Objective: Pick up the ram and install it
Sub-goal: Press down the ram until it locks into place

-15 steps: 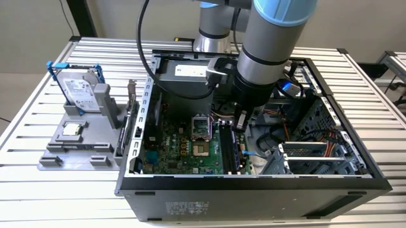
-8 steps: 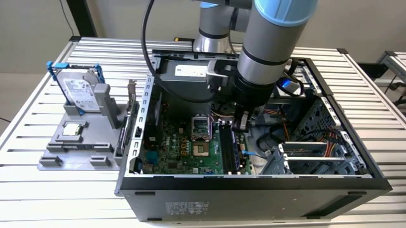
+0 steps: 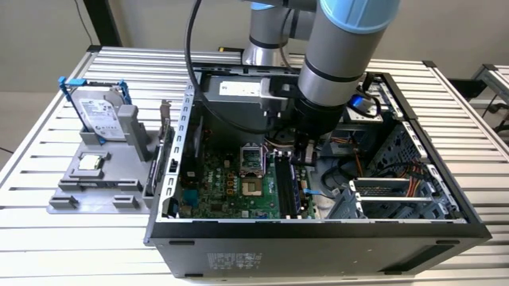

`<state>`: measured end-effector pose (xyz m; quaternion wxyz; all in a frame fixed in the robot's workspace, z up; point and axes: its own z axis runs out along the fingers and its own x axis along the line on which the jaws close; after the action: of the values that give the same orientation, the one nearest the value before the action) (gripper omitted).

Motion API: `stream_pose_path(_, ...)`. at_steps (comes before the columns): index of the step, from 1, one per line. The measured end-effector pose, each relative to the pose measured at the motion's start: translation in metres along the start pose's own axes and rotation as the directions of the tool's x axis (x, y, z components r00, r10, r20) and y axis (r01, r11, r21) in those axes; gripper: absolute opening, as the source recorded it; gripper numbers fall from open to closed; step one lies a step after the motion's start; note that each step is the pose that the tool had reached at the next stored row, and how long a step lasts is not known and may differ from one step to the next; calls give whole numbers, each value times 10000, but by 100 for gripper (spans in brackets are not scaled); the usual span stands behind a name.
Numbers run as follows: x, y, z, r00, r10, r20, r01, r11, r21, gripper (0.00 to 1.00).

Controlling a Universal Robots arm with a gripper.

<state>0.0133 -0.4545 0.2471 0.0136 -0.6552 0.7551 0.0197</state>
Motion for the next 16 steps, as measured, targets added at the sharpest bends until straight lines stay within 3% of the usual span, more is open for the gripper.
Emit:
stream_pose_path(6,-1,-7,0,9974,-716,25,716,9974,-33,0)
stream_pose_path(16,50,-37,1,9963,-859,26,859,9963,-49,0)
